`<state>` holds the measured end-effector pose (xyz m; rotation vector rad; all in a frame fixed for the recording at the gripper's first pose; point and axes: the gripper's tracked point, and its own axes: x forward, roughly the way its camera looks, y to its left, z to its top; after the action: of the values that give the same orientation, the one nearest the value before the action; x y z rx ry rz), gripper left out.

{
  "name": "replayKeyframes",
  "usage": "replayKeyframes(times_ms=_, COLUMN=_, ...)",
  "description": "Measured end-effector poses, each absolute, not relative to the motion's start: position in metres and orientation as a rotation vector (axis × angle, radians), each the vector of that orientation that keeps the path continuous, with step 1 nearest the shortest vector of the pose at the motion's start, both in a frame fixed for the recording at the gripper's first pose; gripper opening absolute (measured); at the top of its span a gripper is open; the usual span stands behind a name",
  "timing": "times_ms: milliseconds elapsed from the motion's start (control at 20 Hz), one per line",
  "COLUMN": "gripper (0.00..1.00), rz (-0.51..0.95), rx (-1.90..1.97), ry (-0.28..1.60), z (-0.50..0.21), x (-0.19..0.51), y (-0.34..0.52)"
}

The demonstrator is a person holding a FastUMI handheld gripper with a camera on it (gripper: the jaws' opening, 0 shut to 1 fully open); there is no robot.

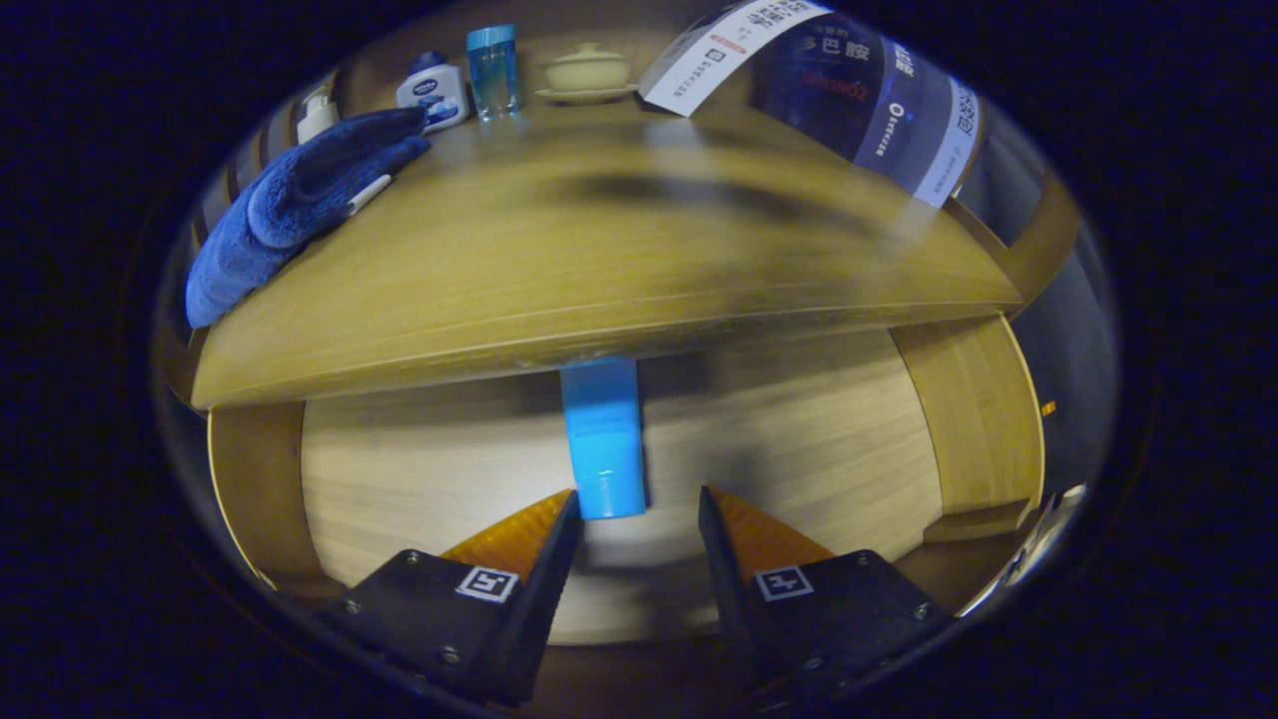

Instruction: Pull open the drawer, take out the items inside it, and place them on the countertop above the cabinet.

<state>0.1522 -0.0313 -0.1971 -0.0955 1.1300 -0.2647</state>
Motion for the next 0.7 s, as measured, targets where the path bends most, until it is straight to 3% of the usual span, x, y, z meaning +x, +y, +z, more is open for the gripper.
replayKeyframes(times_ms=100, gripper=0.71, rz=-0.251, rx=-0.080, ry=1.099, z=-0.202, x=0.163, y=-0.028)
replayKeyframes(times_ms=200, gripper=0.38, rz=-0.231, rx=-0.105, ry=1.126, z=-0.197, x=0.157, y=-0.024)
replayKeyframes(times_ms=350, gripper=0.37, rz=-0.227, rx=-0.086, ry=1.130, z=-0.211, x=0.161, y=-0.024)
replayKeyframes(times_ms=500, gripper=0.27, rz=-0.218, rx=-0.110, ry=1.127, z=-0.207, x=0.164, y=-0.020)
replayKeyframes(times_ms=700, gripper=0.26, rz=-0.227, rx=-0.148, ry=1.121, z=-0.198, x=0.159, y=-0.018)
